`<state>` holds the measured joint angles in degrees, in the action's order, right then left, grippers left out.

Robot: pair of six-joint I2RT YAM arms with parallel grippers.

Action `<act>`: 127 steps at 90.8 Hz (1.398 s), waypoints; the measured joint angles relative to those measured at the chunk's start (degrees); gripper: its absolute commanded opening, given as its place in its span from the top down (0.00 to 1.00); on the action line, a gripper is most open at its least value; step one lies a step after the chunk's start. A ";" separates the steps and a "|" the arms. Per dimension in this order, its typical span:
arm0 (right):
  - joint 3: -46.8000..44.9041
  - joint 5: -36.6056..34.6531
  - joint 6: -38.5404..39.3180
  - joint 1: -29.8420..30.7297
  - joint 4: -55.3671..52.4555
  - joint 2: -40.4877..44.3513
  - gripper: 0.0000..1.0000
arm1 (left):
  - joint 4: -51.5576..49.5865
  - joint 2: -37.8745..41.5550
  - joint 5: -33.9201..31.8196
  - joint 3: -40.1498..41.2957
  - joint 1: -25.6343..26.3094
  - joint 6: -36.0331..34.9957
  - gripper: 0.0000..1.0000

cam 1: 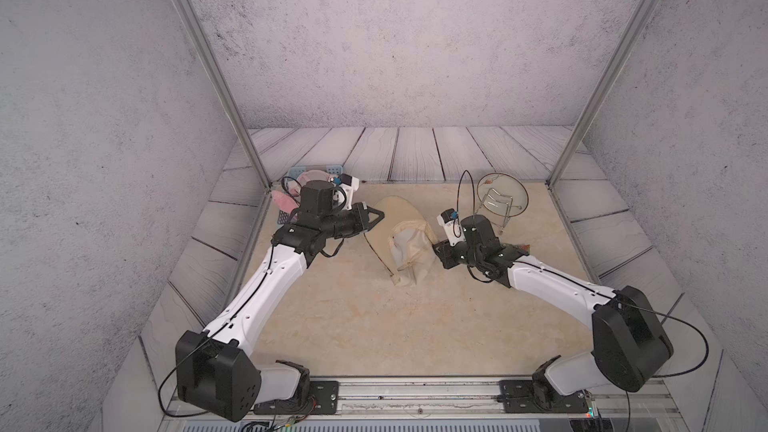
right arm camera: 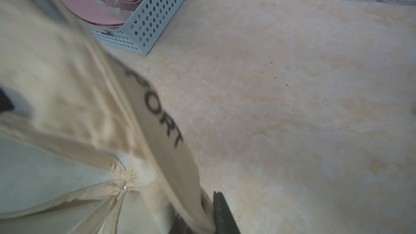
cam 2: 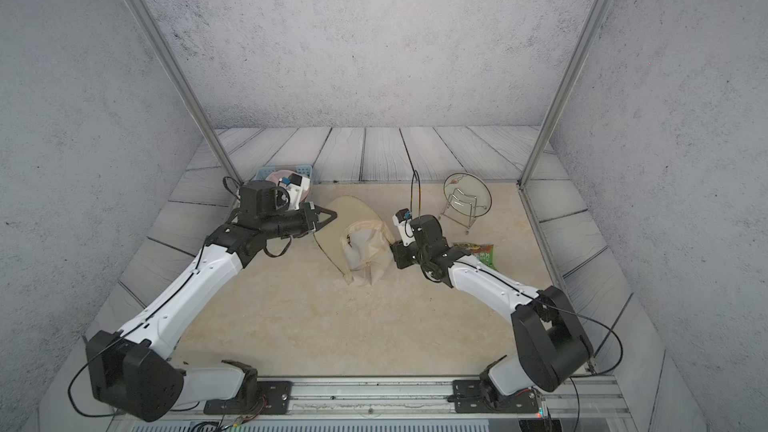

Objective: Turn the baseball cap inside out
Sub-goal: Turn over the baseball cap.

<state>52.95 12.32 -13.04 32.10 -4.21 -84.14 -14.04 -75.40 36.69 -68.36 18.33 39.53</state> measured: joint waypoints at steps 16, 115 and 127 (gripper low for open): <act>-1.66 0.50 -0.87 -0.09 -2.84 -0.72 1.00 | 4.22 0.57 -1.11 0.00 -1.14 0.50 1.00; -9.60 -5.86 -3.32 15.43 9.33 13.00 0.47 | -8.96 6.51 -43.43 8.50 9.70 47.95 1.00; -9.11 -9.18 -4.33 16.81 10.91 12.15 0.47 | -9.35 6.75 -46.18 8.63 11.06 51.91 1.00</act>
<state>43.83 3.14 -17.37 48.90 6.70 -71.99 -23.40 -68.64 -9.50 -59.72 29.39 91.44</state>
